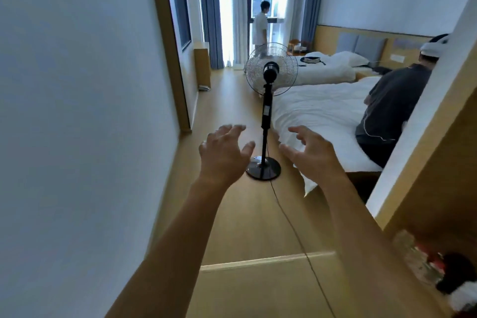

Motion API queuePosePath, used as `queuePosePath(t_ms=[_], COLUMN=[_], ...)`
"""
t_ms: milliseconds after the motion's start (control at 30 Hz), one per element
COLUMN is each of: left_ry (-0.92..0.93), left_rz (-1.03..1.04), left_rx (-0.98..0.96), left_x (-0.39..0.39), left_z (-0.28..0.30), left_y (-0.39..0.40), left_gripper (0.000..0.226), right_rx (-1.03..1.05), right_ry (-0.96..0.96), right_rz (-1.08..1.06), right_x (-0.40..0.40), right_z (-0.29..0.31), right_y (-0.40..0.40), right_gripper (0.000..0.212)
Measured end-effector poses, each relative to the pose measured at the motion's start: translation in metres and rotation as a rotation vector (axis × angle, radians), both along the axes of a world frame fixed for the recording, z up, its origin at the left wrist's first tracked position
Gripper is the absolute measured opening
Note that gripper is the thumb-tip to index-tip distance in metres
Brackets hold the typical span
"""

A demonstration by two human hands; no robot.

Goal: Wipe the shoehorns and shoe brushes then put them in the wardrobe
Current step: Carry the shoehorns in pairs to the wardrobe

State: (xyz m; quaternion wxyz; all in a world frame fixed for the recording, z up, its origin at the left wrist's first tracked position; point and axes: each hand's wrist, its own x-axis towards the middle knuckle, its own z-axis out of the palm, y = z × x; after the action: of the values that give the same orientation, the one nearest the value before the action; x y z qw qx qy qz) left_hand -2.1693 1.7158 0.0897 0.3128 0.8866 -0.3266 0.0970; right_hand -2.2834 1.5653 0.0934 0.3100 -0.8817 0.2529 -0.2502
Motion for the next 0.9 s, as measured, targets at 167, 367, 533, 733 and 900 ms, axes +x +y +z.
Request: queuePosePath(t_ms=[167,367,533,733,900], left_ry=[0.038,0.027,0.083,0.111,0.116], left_rz=[0.127,0.239,0.284,0.260,0.199], left_rx=[0.002,-0.004,-0.060,-0.075,-0.067], left_x=[0.096,0.197,0.276,0.391,0.511], left_z=[0.000,0.007,-0.001,-0.022,-0.026], left_y=[-0.026,-0.058,-0.079,-0.112,-0.142], left_gripper=[0.046,0.045,0.046,0.046,0.046], right_rx=[0.060,0.074,0.072,0.063,0.036], right_ry=[0.020,0.013,0.036,0.077,0.109], right_rz=[0.105,0.229,0.269,0.245,0.174], right_x=[0.112,0.232,0.319,0.427,0.535], right_z=[-0.008,-0.008,-0.019,-0.037,-0.038], right_y=[-0.034,-0.071,-0.095,-0.124,-0.154], right_gripper=[0.050,0.051,0.051,0.052,0.052])
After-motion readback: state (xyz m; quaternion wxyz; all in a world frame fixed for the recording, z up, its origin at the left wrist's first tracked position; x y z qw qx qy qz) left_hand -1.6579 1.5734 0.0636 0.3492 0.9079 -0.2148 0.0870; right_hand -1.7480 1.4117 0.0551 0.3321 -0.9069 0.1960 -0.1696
